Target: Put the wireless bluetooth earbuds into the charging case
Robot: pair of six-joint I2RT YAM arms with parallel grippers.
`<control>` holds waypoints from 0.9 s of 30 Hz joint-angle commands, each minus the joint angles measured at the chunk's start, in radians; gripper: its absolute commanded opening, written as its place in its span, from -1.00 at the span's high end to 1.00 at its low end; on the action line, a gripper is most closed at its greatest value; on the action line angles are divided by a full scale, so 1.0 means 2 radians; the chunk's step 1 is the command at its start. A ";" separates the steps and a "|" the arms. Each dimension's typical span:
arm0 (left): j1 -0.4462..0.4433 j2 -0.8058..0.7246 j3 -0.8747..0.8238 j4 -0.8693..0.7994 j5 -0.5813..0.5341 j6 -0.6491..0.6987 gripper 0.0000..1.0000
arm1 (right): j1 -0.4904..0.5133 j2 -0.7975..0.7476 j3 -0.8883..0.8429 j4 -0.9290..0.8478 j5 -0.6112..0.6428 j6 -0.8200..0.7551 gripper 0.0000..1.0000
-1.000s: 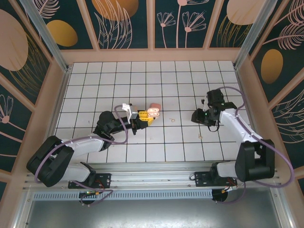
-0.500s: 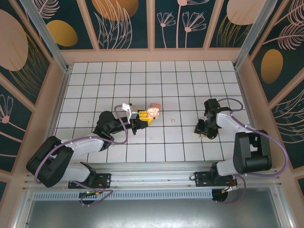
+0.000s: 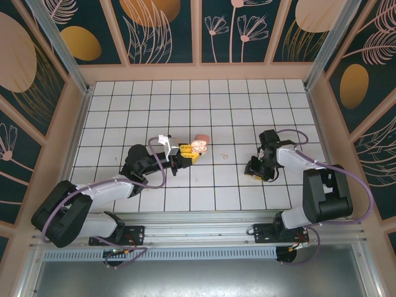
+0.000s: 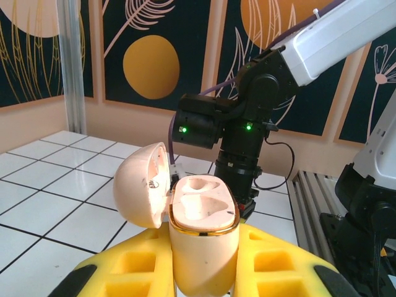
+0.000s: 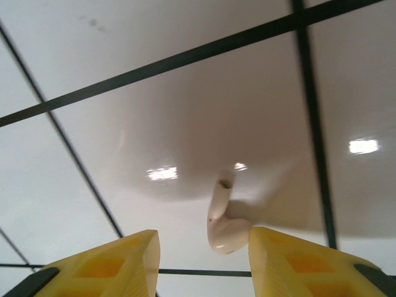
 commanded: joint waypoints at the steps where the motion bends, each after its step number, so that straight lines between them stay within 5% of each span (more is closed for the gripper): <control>1: -0.003 -0.013 0.014 -0.005 0.000 0.013 0.74 | 0.012 -0.003 0.018 0.002 -0.025 0.017 0.15; 7: -0.003 -0.014 0.017 -0.009 0.003 0.013 0.74 | 0.011 -0.009 0.061 -0.049 0.034 -0.008 0.14; 14: -0.003 -0.019 0.014 -0.014 0.002 0.016 0.74 | 0.013 0.033 0.091 -0.019 -0.038 -0.049 0.13; 27: -0.002 -0.025 0.029 -0.045 0.002 0.033 0.74 | 0.011 0.103 0.091 -0.024 0.021 -0.067 0.09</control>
